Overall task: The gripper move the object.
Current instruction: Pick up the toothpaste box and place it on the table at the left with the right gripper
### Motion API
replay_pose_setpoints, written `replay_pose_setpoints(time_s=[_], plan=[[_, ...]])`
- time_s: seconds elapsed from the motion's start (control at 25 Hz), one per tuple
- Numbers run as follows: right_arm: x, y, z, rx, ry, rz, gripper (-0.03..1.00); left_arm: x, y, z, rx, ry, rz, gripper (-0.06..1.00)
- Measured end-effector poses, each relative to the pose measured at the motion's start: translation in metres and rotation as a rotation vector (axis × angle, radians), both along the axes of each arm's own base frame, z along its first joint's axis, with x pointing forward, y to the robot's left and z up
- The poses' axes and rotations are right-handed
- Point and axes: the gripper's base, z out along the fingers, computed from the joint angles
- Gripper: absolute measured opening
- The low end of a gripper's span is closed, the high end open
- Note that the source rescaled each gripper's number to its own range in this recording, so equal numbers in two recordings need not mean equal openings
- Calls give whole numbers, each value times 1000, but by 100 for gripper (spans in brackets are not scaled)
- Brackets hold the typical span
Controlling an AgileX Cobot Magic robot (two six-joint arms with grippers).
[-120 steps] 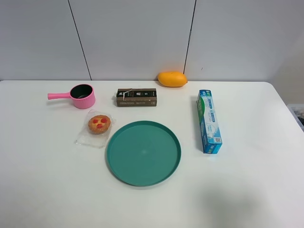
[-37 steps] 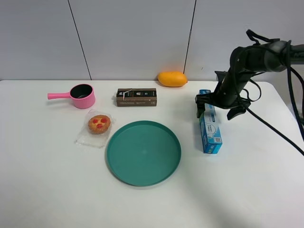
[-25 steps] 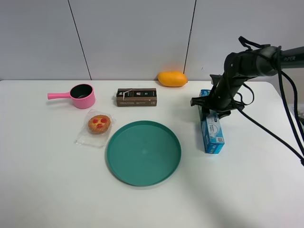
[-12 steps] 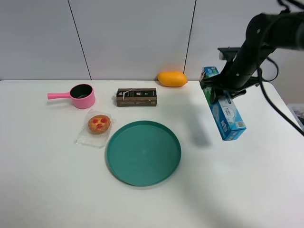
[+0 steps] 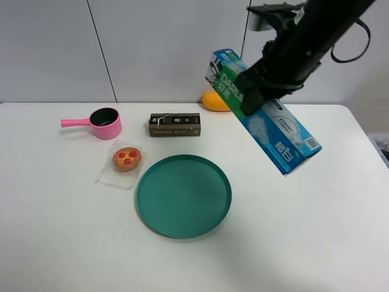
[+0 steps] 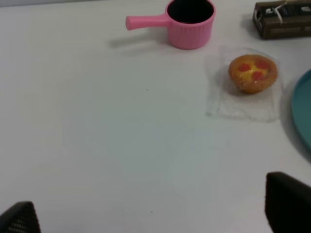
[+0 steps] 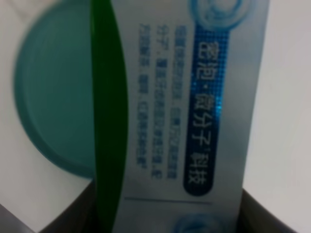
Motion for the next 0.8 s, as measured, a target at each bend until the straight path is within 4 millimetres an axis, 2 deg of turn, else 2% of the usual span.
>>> replay_pose_setpoints(time_s=[0.16,0.32,0.44,0.52,0.64,0.8], plan=[[10,47,10,24,-46,38,2,0,0,0,0,0,0,100],[27,103,-1,61,-48,65,2,0,0,0,0,0,0,100],[36,148,-19,101,-33,99,2,0,0,0,0,0,0,100],[38,178,-39,119,-11,131,2,0,0,0,0,0,0,100],[31,219,-69,133,15,191,2,0,0,0,0,0,0,100],[13,258,-104,122,39,264,2,0,0,0,0,0,0,100]])
